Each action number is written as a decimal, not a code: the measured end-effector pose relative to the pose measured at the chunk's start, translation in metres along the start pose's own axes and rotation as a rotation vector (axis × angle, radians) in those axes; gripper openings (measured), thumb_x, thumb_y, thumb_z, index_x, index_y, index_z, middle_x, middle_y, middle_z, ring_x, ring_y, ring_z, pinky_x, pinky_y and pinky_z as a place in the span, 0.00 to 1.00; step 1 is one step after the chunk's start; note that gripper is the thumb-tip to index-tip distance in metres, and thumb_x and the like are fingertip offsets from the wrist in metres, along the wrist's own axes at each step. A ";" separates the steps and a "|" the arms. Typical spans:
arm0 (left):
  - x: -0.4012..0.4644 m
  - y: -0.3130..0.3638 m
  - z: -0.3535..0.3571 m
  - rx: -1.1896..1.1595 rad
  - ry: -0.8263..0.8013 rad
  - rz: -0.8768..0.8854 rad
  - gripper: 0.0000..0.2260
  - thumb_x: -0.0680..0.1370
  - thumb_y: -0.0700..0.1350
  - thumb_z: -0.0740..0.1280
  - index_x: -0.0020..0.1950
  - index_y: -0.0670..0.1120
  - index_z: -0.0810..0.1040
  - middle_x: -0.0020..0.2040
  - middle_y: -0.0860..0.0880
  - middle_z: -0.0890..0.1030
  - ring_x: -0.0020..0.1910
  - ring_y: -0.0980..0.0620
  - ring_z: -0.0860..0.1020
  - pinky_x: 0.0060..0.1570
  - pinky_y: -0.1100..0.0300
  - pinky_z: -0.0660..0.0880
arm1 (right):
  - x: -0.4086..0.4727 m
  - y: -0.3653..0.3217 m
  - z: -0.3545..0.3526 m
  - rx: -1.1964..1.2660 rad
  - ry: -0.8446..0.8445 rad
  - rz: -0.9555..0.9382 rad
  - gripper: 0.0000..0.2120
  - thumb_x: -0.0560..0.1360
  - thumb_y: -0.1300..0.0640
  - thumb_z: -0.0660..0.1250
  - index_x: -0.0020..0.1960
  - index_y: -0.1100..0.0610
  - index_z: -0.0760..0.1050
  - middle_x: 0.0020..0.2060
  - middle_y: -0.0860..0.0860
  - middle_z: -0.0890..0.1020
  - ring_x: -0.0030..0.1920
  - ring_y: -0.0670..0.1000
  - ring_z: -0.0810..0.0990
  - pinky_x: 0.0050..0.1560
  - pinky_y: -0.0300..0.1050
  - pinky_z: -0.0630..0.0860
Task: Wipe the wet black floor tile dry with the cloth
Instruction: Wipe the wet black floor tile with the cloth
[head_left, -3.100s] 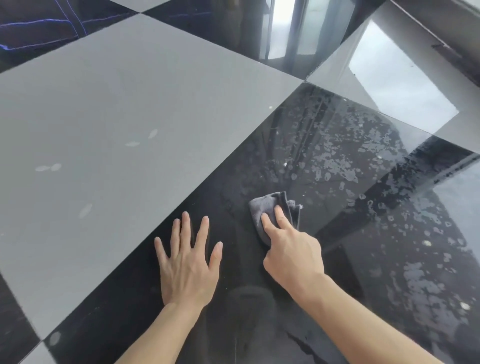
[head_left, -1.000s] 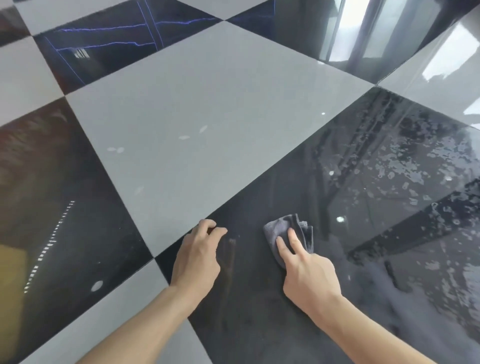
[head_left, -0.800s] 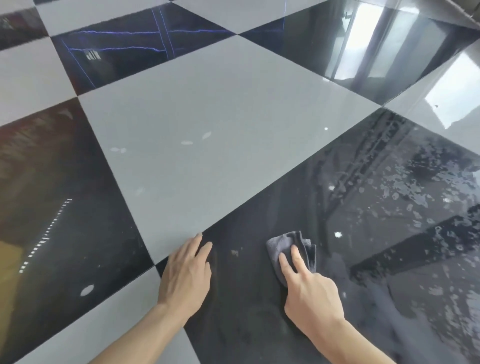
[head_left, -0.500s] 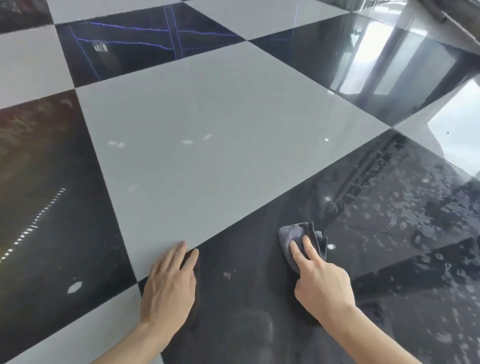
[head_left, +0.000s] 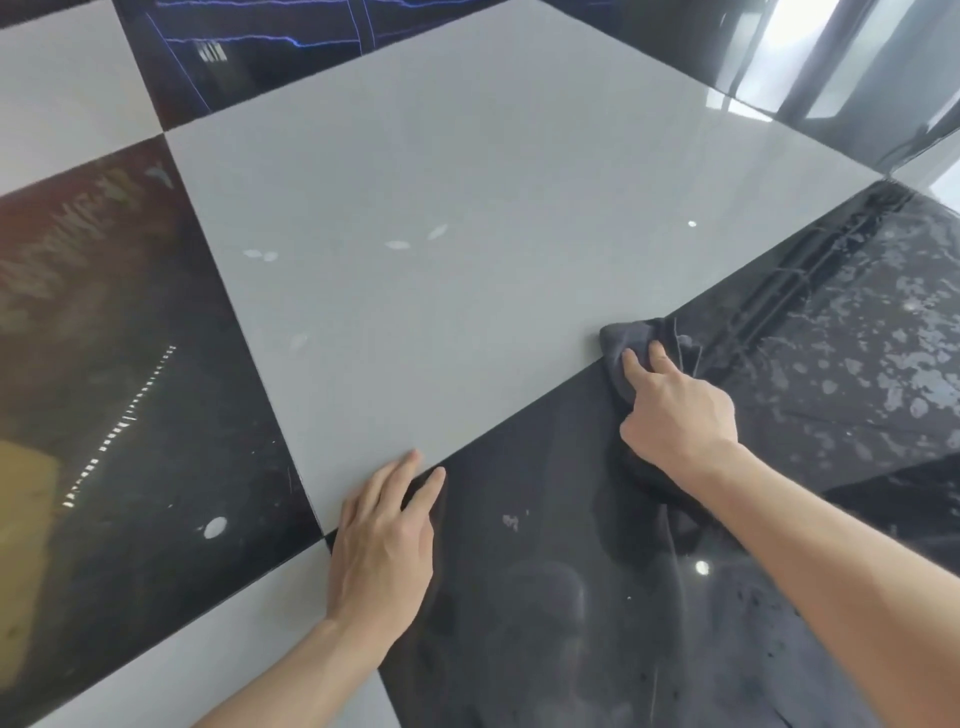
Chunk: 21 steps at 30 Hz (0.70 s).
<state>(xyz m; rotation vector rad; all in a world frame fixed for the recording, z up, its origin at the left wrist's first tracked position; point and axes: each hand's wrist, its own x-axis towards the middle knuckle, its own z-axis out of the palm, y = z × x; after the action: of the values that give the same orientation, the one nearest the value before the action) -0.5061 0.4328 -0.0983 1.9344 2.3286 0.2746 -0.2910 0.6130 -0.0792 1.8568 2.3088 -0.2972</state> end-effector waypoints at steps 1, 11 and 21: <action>0.000 0.000 0.000 -0.007 0.004 0.000 0.20 0.69 0.32 0.70 0.59 0.43 0.79 0.62 0.44 0.78 0.60 0.43 0.76 0.57 0.47 0.74 | -0.001 0.000 0.000 0.000 0.003 -0.003 0.33 0.71 0.60 0.60 0.74 0.49 0.54 0.75 0.50 0.56 0.52 0.59 0.78 0.39 0.46 0.72; -0.005 0.003 0.003 0.036 0.016 0.033 0.16 0.74 0.38 0.67 0.62 0.41 0.77 0.64 0.43 0.75 0.61 0.42 0.75 0.57 0.46 0.73 | -0.071 -0.022 0.023 0.001 0.021 -0.122 0.35 0.70 0.58 0.61 0.74 0.47 0.52 0.75 0.46 0.52 0.46 0.57 0.80 0.32 0.43 0.65; -0.025 0.040 0.000 0.138 -0.212 0.381 0.25 0.79 0.54 0.49 0.72 0.43 0.66 0.74 0.45 0.64 0.72 0.48 0.63 0.68 0.47 0.64 | -0.155 -0.037 0.037 -0.002 -0.066 -0.146 0.36 0.73 0.58 0.58 0.76 0.47 0.46 0.77 0.48 0.45 0.43 0.54 0.79 0.35 0.42 0.67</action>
<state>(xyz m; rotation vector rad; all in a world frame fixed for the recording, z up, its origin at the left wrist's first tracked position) -0.4632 0.4148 -0.0911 2.3375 1.8838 -0.0650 -0.2937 0.4496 -0.0740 1.6546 2.4024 -0.3693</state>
